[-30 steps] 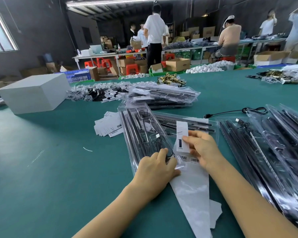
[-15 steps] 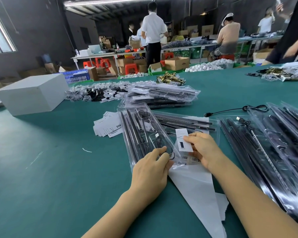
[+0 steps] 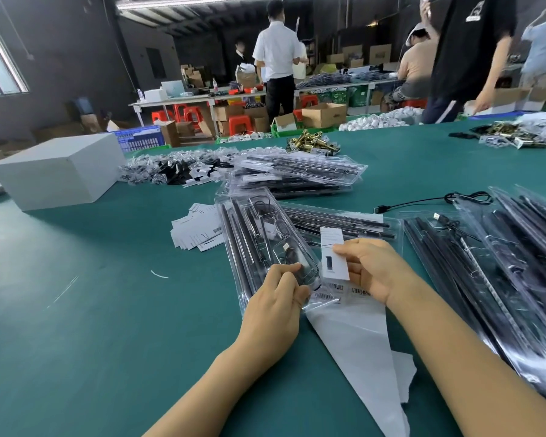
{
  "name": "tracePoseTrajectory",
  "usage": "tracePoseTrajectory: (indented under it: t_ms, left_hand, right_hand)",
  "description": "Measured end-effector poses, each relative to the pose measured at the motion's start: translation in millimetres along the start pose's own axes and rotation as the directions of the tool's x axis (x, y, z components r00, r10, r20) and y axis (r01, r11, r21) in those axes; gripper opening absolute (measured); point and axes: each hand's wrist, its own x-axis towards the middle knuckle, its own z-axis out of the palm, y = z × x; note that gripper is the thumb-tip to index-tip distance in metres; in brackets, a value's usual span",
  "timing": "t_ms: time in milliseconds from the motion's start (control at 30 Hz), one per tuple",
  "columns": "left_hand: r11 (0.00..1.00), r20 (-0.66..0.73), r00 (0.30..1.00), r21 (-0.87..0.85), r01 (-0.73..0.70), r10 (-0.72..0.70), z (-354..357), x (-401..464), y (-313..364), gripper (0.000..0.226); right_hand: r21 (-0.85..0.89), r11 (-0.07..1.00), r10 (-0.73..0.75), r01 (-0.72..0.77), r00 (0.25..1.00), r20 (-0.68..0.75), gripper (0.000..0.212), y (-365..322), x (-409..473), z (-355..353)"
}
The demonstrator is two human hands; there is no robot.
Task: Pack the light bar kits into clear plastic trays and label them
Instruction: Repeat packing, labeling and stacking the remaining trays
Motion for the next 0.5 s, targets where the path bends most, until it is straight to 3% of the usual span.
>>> tracePoseTrajectory:
  t_ms: [167,267,367,500]
  left_hand:
    - [1.000,0.002,1.000,-0.007,0.029,-0.029,-0.2,-0.2,-0.8,0.024]
    - [0.999,0.021,0.999,-0.006,0.050,-0.050,-0.3,-0.6,-0.7,0.028]
    - [0.998,0.042,0.997,0.021,0.061,-0.062,-0.2,0.3,-0.6,0.029]
    - [0.997,0.045,0.997,0.025,0.067,-0.068,0.1,-0.2,-1.1,0.028]
  right_hand:
    - [-0.099,0.995,0.007,-0.003,0.999,0.039,0.016,8.2,-4.9,17.6]
    - [-0.313,0.948,-0.066,0.058,0.998,-0.016,0.010,12.0,-3.2,21.2]
    - [-0.534,0.826,-0.223,0.177,0.974,-0.022,0.008,15.2,-3.7,27.6]
    - [-0.501,0.843,-0.231,0.198,0.973,-0.003,0.012,17.8,-4.5,30.0]
